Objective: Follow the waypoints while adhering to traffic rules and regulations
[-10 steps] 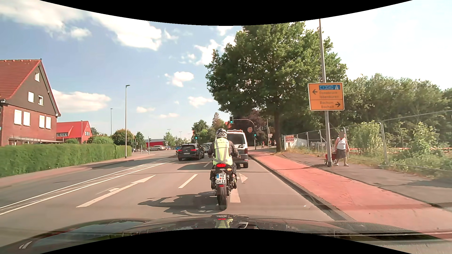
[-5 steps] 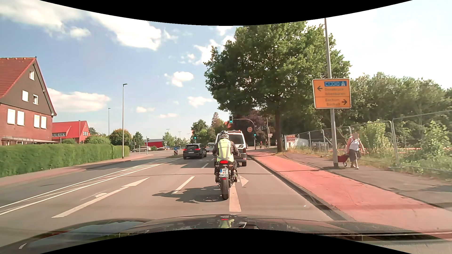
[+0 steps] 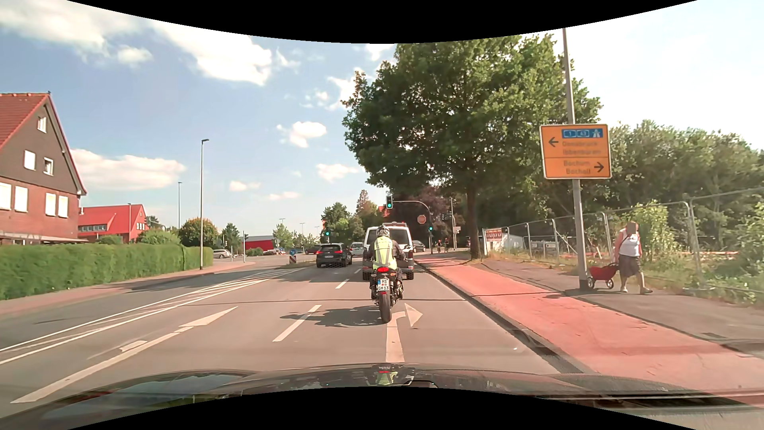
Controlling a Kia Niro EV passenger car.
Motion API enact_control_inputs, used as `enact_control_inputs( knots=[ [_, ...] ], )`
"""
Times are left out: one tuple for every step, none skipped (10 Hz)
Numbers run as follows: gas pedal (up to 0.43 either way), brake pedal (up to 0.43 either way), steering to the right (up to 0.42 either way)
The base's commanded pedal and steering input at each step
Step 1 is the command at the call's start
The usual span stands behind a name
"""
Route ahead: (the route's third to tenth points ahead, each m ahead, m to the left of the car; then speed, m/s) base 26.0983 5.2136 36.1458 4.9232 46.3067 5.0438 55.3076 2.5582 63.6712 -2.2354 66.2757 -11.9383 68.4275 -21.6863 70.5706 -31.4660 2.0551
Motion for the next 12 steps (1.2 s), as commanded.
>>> enact_control_inputs(
  knots=[
    [0.177,0.0,0.011],
    [0.169,0.0,0.011],
    [0.169,0.0,0.011],
    [0.169,0.0,0.011],
    [0.169,0.0,0.011],
    [0.169,0.0,0.011],
    [0.169,0.0,0.011],
    [0.157,0.0,0.011],
    [0.15,0.0,0.011],
    [0.138,0.0,0.01],
    [0.138,0.0,0.011],
    [0.138,0.0,0.01]
  ],
)
